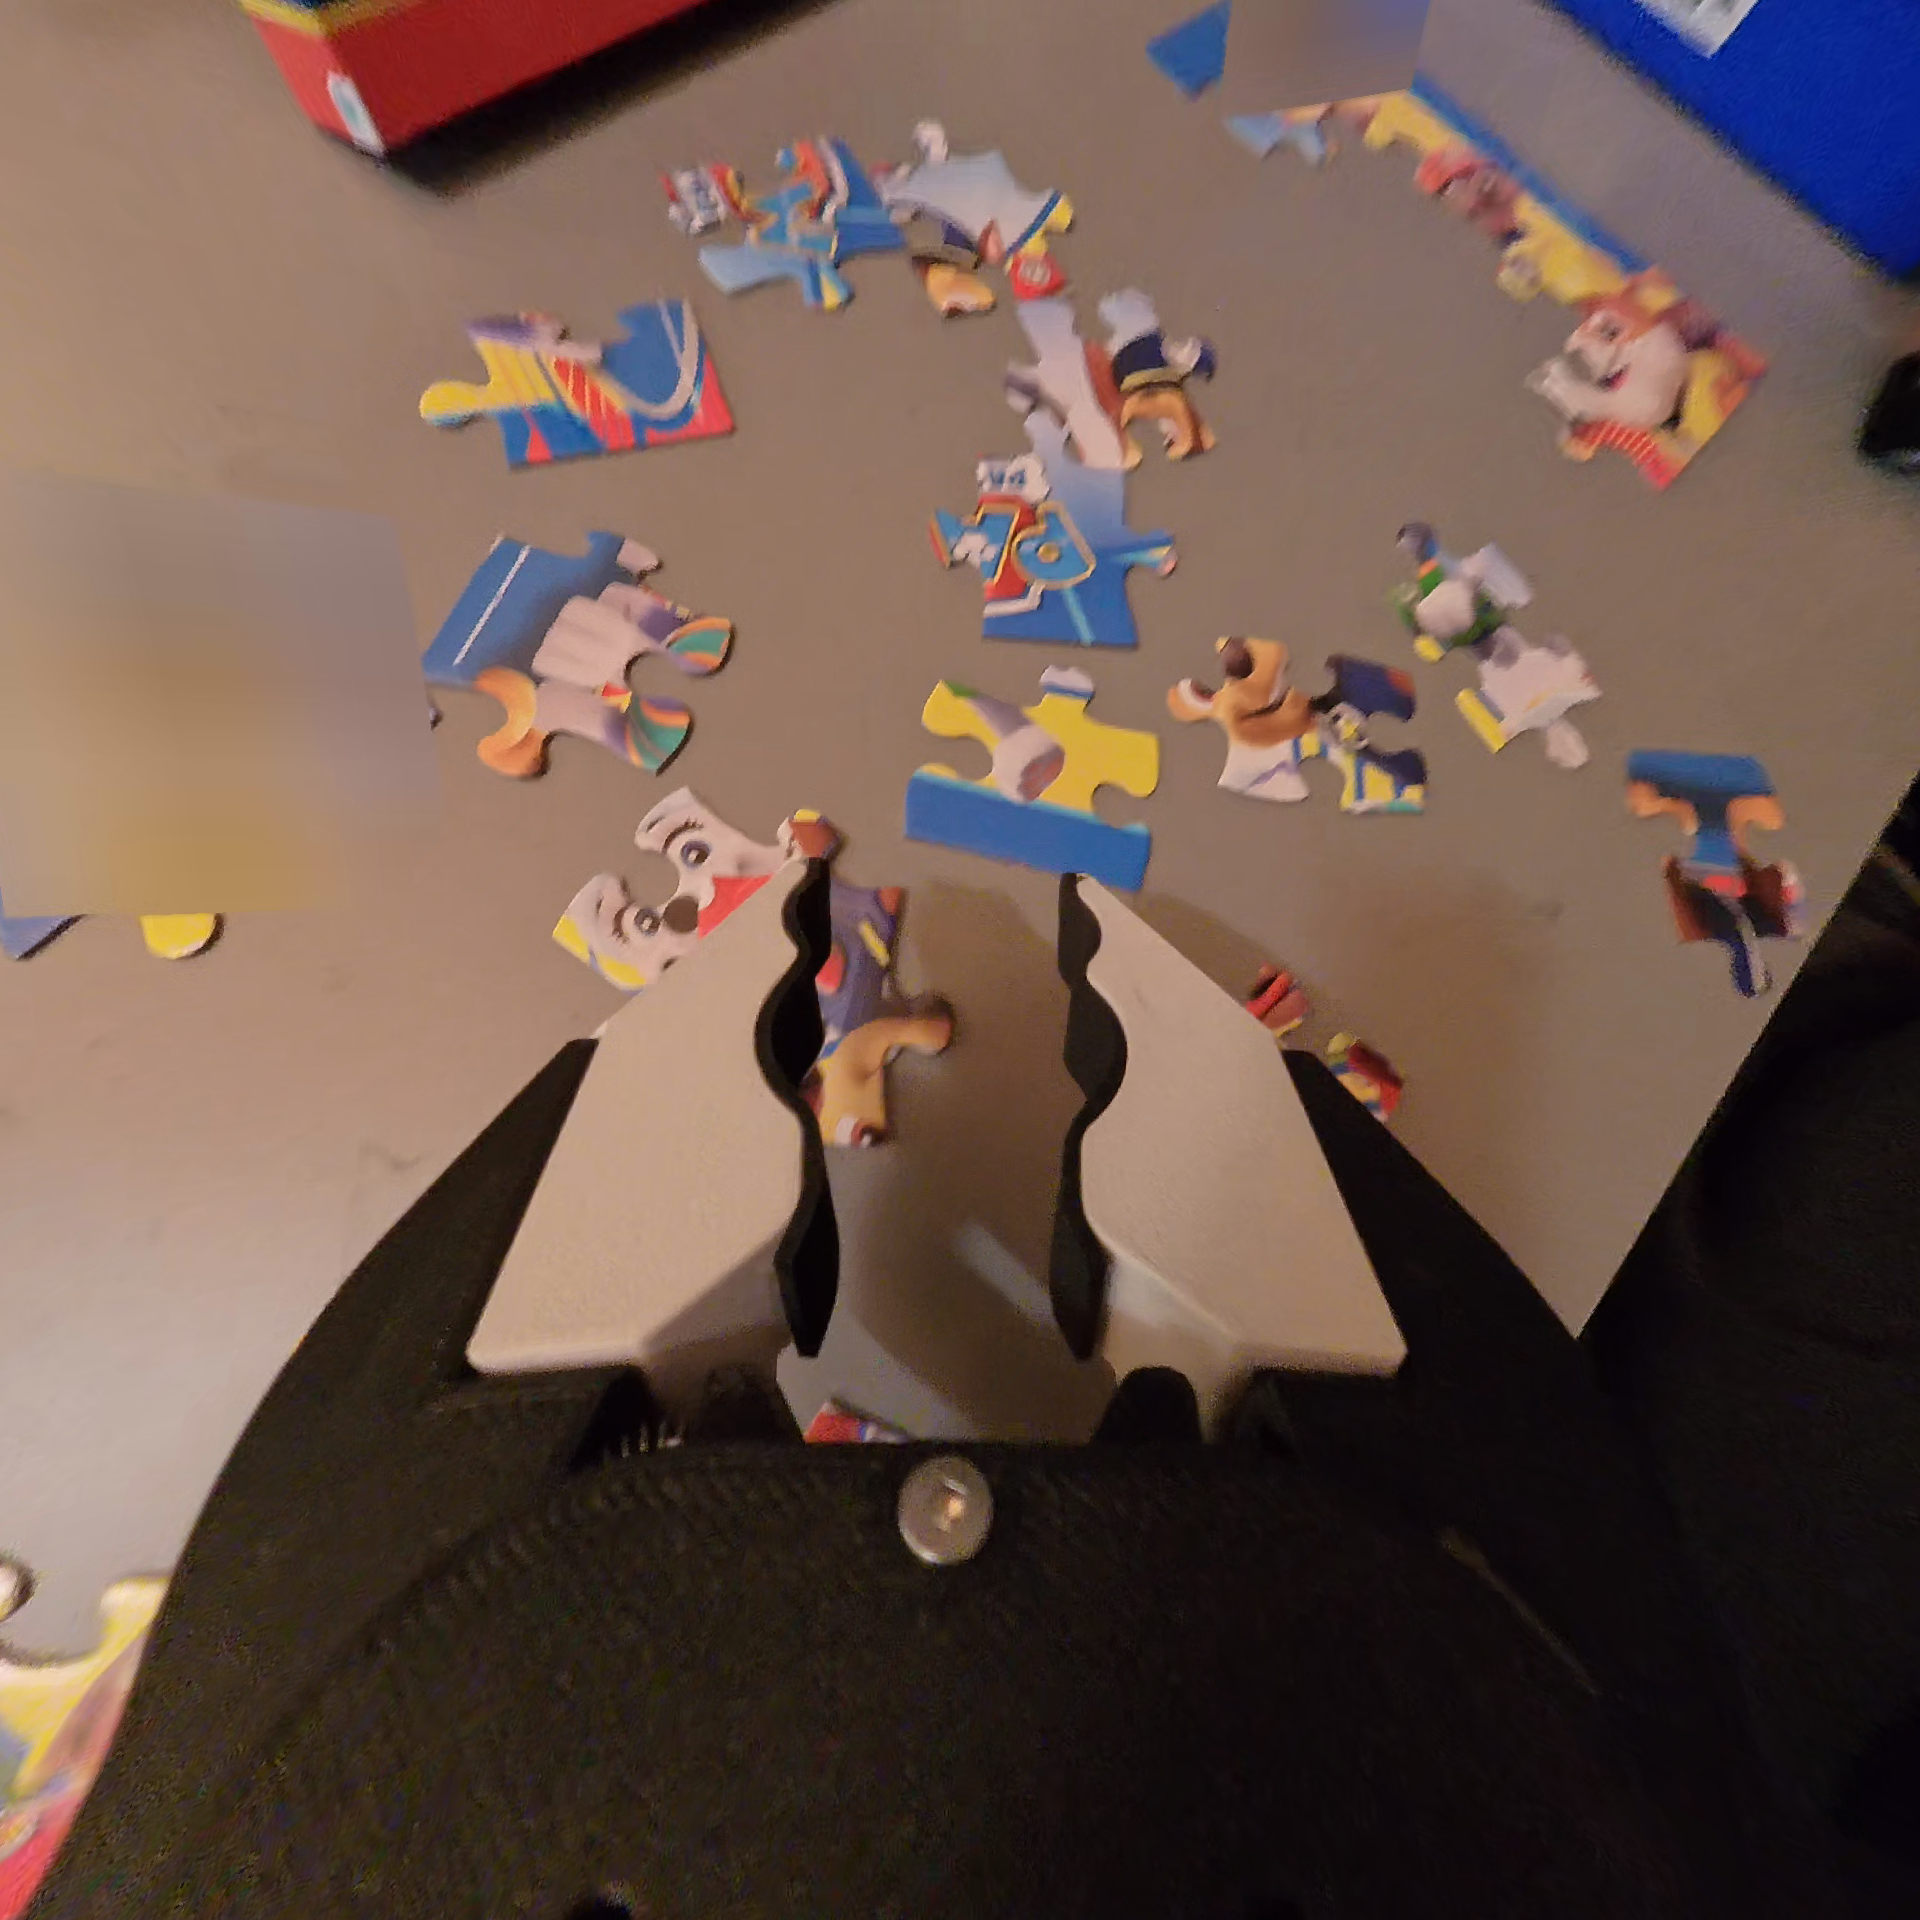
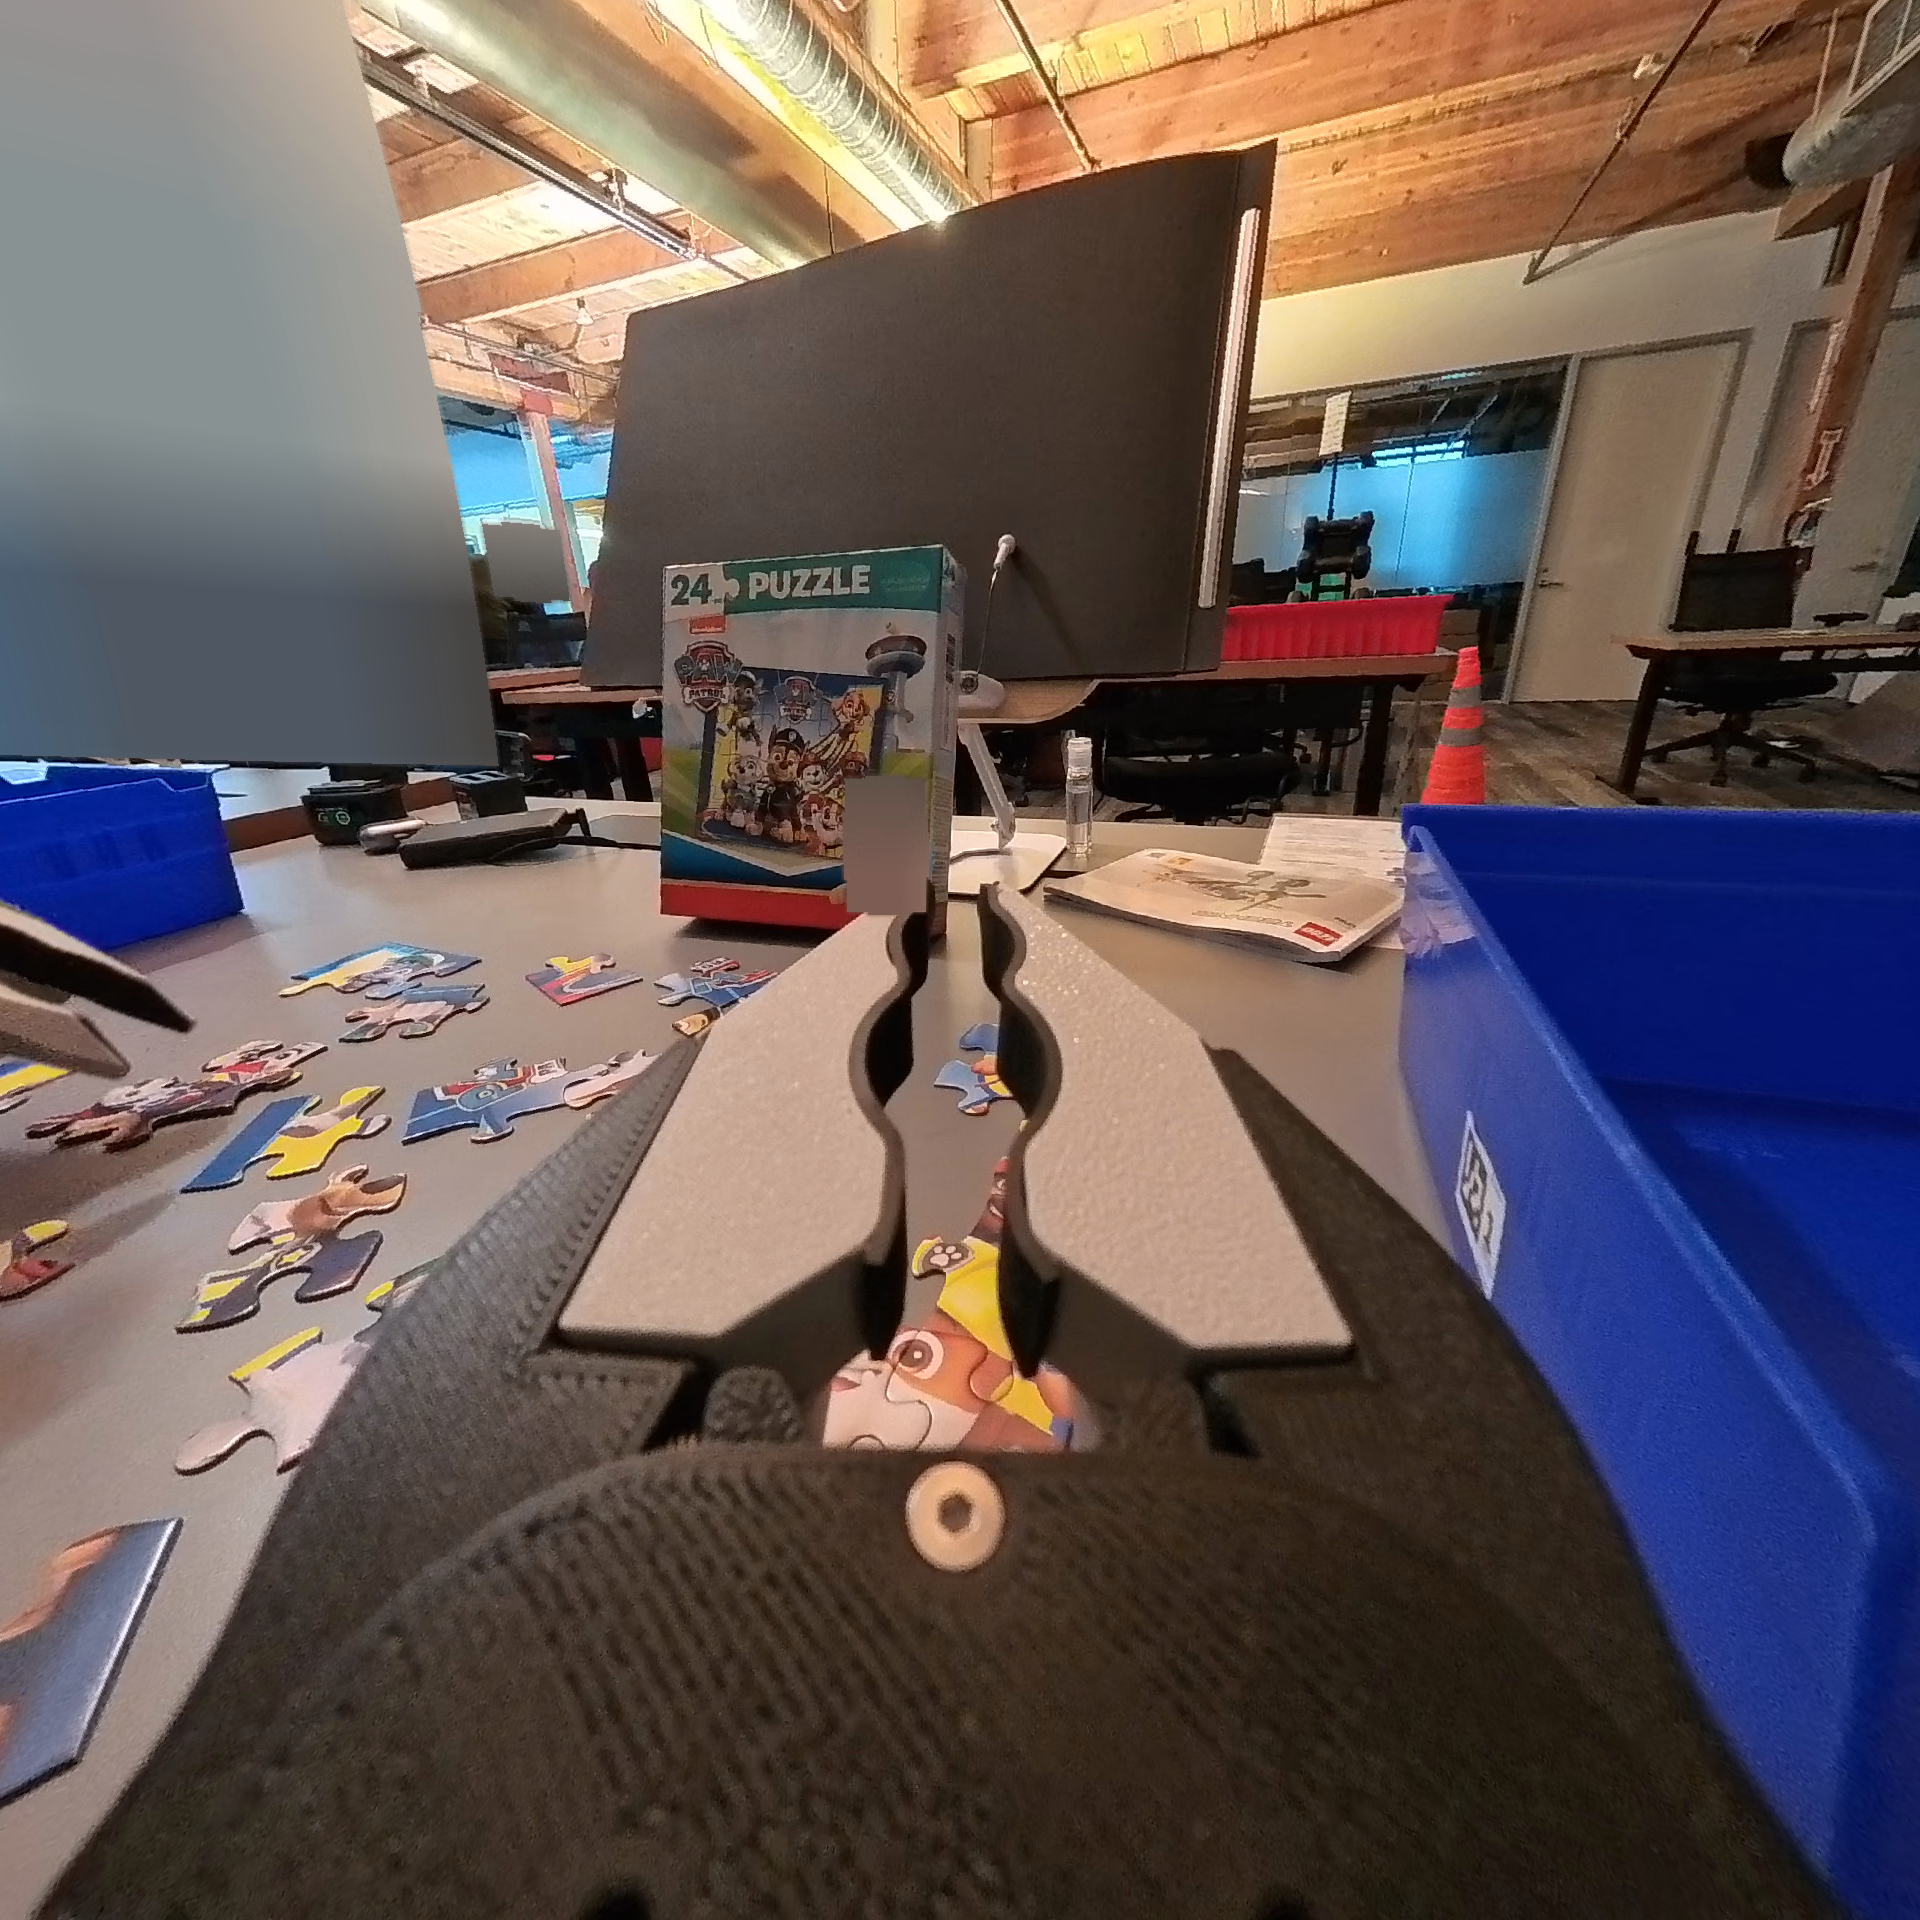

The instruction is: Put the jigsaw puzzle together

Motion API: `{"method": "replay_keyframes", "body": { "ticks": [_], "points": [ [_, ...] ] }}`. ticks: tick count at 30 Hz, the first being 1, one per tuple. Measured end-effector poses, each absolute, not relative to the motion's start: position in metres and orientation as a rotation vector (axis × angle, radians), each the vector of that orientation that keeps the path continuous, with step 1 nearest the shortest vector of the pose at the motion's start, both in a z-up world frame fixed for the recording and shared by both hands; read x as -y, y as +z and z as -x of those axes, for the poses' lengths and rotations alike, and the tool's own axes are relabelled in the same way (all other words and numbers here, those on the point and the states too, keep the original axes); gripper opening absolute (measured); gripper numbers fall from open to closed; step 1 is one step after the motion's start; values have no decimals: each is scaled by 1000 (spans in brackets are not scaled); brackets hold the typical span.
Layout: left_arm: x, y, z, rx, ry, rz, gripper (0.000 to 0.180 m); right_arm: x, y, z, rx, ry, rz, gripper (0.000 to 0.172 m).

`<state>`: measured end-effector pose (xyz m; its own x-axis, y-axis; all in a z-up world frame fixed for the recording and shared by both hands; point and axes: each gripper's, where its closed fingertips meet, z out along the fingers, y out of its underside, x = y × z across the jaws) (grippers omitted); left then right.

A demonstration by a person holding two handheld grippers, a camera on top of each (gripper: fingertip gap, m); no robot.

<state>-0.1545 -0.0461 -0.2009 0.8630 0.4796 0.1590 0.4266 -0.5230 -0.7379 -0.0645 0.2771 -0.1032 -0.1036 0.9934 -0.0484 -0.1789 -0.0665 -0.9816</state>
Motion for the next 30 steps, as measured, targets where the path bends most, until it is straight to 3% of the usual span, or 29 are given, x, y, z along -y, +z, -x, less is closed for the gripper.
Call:
{"method": "replay_keyframes", "body": {
  "ticks": [10, 16, 21, 30],
  "points": [
    [-33, -176, 123, 484, 121, 1971, 40, -277, -104, 65, 1118, 1396, 1064, 7],
    [-29, -174, 137, 443, 283, 1926, 39, -278, -103, 64, 1109, 1407, 1067, 7],
    [-21, -152, 146, 505, 247, 1724, 19, -279, -103, 64, 1105, 1411, 1072, 7],
    [-12, -148, 156, 511, 320, 1683, 30, -279, -103, 65, 1109, 1410, 1075, 7]
  ]
}}
